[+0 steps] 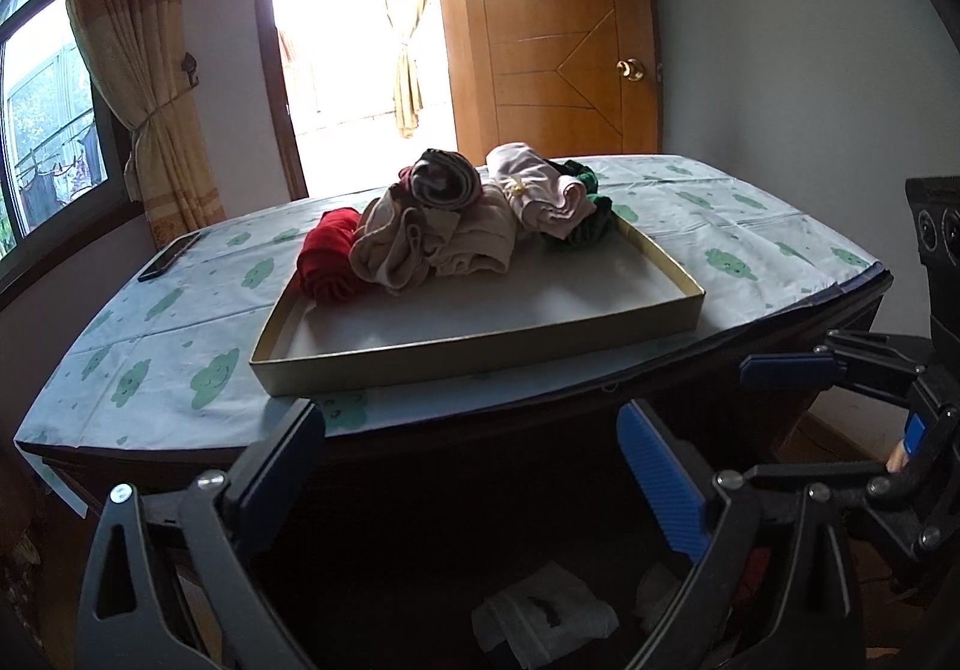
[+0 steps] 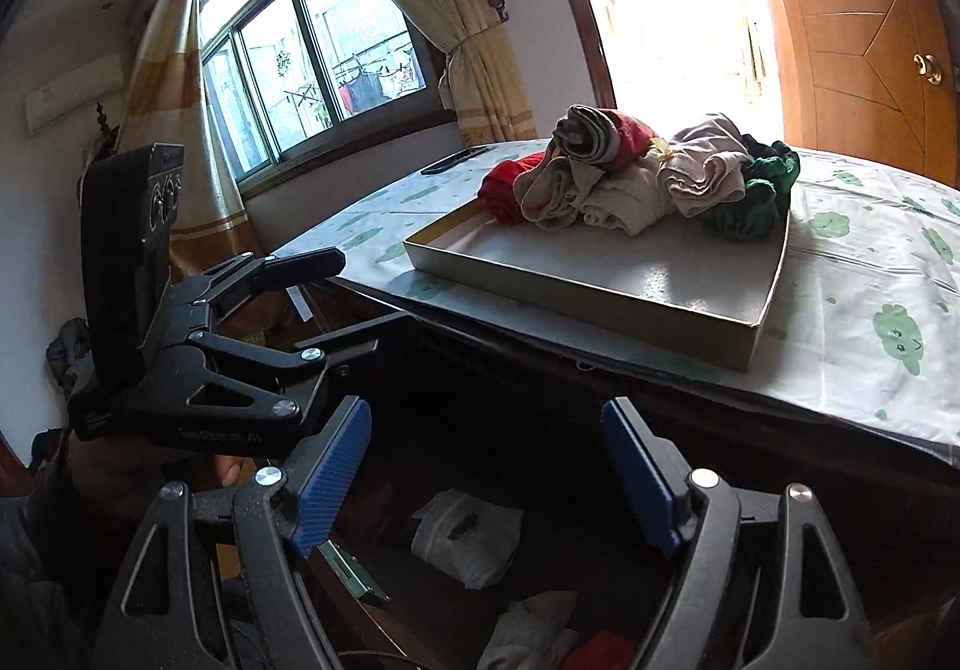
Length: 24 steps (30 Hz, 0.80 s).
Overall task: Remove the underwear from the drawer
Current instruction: 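Move both open tools back down into the drawer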
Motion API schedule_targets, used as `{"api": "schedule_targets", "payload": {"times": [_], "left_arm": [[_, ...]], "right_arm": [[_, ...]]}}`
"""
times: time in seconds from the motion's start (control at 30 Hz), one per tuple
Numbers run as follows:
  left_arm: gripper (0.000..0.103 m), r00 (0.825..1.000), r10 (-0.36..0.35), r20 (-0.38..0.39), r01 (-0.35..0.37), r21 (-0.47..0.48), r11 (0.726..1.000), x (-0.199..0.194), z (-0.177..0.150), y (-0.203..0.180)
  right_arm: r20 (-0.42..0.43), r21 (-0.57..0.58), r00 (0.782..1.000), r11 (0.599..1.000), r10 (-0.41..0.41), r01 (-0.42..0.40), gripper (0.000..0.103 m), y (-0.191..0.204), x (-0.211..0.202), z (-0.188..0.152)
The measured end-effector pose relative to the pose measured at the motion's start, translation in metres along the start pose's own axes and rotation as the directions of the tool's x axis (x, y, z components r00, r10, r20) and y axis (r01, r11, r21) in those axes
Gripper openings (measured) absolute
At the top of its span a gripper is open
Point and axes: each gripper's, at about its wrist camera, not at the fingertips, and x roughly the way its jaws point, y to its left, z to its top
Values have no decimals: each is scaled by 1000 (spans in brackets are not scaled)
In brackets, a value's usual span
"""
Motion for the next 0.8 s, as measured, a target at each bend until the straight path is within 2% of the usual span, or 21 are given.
{"api": "schedule_targets", "payload": {"times": [0.43,0.8], "left_arm": [[100,999,-10,-54,8,-41,999,4,-34,3],[100,993,-8,-115,0,-68,998,12,-64,10]], "right_arm": [[-53,21,999,1000,-7,8,81,-6,8,-29],[-104,62,992,995,-66,73,81,-31,12,-56]]}}
